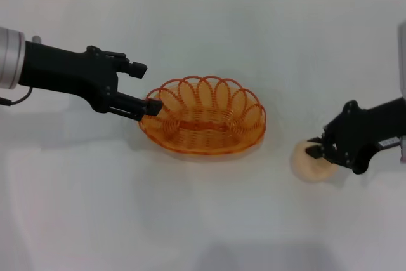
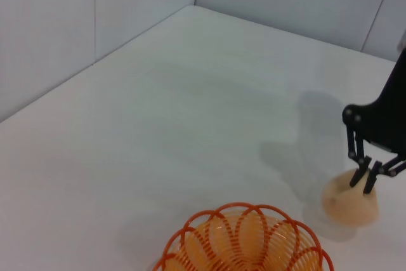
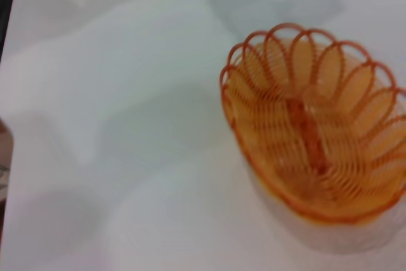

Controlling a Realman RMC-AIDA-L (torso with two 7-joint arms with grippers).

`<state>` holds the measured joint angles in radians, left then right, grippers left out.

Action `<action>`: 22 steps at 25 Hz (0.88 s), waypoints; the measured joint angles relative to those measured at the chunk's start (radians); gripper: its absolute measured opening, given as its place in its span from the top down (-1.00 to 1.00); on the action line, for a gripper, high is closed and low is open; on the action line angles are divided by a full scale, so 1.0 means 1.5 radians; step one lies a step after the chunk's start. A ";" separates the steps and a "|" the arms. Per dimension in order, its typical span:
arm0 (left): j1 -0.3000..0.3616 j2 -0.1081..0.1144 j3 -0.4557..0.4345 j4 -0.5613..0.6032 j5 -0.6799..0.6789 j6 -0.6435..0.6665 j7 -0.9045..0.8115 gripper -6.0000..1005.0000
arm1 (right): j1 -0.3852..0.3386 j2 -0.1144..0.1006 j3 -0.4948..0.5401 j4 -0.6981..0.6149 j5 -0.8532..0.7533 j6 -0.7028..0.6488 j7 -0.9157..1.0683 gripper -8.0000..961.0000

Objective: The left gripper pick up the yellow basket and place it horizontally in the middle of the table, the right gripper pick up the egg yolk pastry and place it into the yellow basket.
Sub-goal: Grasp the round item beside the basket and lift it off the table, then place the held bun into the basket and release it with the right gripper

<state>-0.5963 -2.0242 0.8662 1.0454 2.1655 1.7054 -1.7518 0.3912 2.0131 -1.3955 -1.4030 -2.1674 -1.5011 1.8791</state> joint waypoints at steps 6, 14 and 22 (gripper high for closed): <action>0.008 0.001 0.000 0.003 -0.001 0.006 0.001 -0.77 | 0.012 0.002 -0.019 -0.057 0.010 0.004 0.040 0.90; 0.013 0.002 0.001 0.006 -0.001 0.012 0.004 -0.77 | 0.062 0.006 -0.054 -0.059 0.043 0.058 0.052 0.91; 0.013 0.004 0.001 0.006 -0.001 0.015 0.010 -0.77 | 0.116 0.006 -0.097 -0.012 0.043 0.148 0.072 0.91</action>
<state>-0.5767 -2.0186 0.8682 1.0541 2.1641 1.7274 -1.7374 0.5649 2.0217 -1.5406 -1.4212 -2.1023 -1.2790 1.9871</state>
